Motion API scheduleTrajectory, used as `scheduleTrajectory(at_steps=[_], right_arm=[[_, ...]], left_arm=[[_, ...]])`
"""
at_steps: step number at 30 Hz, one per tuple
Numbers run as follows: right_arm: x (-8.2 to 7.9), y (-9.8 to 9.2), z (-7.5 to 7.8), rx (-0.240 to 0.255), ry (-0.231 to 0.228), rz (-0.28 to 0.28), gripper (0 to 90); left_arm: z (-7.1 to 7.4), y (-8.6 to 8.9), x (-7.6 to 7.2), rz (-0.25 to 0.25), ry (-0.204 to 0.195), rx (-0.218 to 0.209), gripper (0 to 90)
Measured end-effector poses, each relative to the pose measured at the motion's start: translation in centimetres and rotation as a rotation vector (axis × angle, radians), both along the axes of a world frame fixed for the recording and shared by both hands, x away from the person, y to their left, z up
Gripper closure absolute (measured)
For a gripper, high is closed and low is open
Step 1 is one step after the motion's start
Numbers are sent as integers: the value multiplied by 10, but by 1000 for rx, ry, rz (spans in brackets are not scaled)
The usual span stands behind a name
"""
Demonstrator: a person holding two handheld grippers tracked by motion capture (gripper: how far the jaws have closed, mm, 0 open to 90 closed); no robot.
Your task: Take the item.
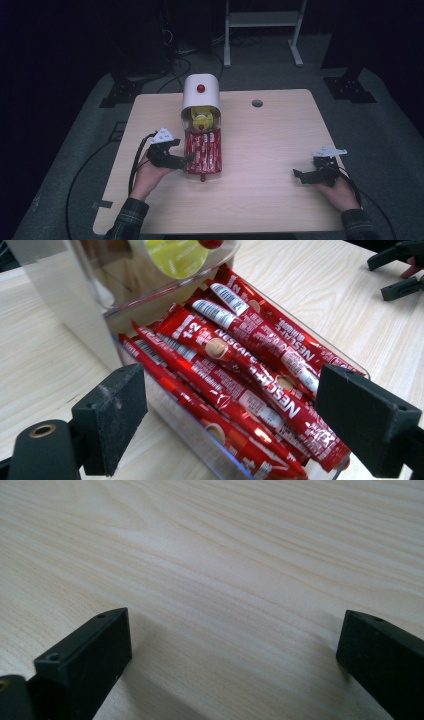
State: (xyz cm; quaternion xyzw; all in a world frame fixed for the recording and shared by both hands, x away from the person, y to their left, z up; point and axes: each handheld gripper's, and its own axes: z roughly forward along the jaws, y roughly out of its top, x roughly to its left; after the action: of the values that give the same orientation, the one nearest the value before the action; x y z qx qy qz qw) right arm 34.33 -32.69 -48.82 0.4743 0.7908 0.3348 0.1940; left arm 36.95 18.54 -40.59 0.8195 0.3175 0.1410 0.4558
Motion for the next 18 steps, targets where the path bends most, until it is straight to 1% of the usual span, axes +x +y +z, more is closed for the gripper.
scheduleTrajectory(at_steps=[2,8,9,12,18], right_arm=[[0,0,0,0,0,0,4],[0,0,0,0,0,0,4],[0,0,0,0,0,0,4],[0,0,0,0,0,0,4],[0,0,0,0,0,0,4]], left_arm=[[0,-2,1,-2,-5,-4,129],[-3,-9,3,-12,0,-1,128],[-3,-10,3,-16,0,4,128],[-3,-14,4,-20,0,0,128],[-6,-21,5,-30,5,5,128]])
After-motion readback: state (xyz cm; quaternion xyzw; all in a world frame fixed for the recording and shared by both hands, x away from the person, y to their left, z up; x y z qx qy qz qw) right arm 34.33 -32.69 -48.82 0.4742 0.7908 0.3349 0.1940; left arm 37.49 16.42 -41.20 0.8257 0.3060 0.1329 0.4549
